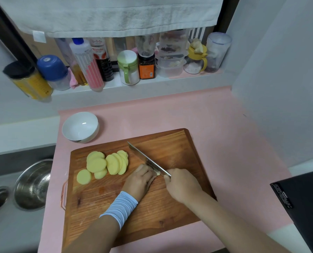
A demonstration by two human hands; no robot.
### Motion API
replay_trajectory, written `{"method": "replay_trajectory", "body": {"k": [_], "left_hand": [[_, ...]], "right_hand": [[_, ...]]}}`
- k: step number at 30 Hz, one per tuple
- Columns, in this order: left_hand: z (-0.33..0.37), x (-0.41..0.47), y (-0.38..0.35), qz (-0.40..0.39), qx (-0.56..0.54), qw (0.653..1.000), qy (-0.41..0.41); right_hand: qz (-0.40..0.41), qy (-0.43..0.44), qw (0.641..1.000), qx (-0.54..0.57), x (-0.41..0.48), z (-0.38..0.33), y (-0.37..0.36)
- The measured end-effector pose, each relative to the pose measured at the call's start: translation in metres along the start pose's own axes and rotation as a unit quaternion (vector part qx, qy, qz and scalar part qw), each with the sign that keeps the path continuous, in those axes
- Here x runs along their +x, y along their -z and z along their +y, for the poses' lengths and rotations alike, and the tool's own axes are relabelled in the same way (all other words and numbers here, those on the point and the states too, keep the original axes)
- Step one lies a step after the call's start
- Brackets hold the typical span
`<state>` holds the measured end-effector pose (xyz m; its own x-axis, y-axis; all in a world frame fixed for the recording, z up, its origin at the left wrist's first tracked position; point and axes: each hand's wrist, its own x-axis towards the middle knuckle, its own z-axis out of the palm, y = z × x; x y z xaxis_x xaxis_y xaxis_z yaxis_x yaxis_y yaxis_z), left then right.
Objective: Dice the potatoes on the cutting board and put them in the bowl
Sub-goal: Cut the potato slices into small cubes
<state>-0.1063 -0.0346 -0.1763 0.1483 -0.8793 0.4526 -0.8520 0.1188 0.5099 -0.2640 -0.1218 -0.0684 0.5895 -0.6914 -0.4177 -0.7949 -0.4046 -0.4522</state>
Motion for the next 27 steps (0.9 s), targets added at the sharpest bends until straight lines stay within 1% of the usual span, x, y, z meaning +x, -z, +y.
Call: {"method": "replay_trajectory", "body": {"k": [11, 27], "left_hand": [[-0.001, -0.001, -0.001, -0.004, -0.004, 1.000, 0.010], [-0.003, -0.002, 0.000, -0.014, -0.013, 1.000, 0.014]], "right_hand": [[0.027, 0.019, 0.999, -0.015, -0.019, 0.000, 0.003], [-0.021, -0.023, 1.000, 0.006, 0.003, -0.002, -0.003]]}}
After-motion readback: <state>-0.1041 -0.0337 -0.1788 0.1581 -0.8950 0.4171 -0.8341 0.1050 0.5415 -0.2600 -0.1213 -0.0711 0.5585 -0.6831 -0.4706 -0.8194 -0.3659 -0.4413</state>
